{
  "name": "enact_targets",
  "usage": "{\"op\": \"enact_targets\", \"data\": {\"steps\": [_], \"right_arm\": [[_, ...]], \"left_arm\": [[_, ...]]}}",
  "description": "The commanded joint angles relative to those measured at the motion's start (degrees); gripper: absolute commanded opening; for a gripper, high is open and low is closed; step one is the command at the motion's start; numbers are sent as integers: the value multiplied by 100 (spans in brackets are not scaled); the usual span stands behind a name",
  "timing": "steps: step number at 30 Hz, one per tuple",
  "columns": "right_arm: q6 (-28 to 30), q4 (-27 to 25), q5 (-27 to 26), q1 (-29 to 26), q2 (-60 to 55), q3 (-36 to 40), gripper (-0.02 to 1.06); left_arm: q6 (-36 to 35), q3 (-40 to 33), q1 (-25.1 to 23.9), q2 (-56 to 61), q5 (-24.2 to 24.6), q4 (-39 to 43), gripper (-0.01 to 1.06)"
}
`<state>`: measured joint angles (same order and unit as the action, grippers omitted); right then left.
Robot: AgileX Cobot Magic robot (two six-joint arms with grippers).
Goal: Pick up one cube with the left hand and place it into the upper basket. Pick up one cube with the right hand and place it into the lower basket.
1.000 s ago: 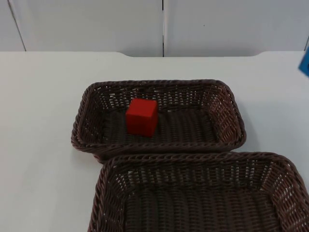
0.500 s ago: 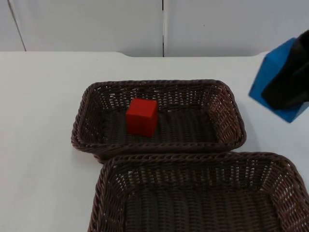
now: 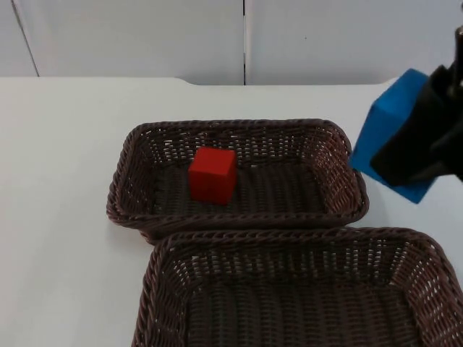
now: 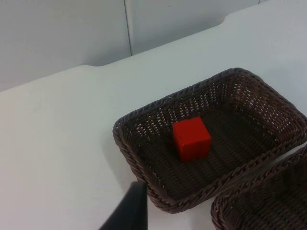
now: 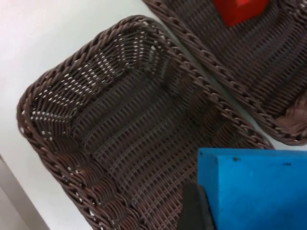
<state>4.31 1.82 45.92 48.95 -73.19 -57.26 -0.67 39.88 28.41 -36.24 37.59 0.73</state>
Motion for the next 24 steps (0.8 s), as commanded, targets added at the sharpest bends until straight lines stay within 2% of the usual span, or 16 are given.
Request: {"op": "enact_targets", "data": {"steps": [1,3,7,10,16,24], "right_arm": [[201,-141,-162,42,-128,26,0],[326,-250,-220,42,-220,26,0],[1166,-761,-474,42,-880,26,0],[1386,-862,-634,42,-1170,26,0],[1628,-851,-1034,42,-1946,26,0],[1869,-851,-1268,42,-2658,26,0]], "left_arm": [[-35,-23,18,22,-58,-73,105],[-35,-23,18,22,-58,-73,105],[-35,-23,18,22,-58,-73,105],[-35,-23,18,22,-58,-73,105],[-35,-23,18,22,-58,-73,105],[-35,-23,18,22,-58,-73,105]]}}
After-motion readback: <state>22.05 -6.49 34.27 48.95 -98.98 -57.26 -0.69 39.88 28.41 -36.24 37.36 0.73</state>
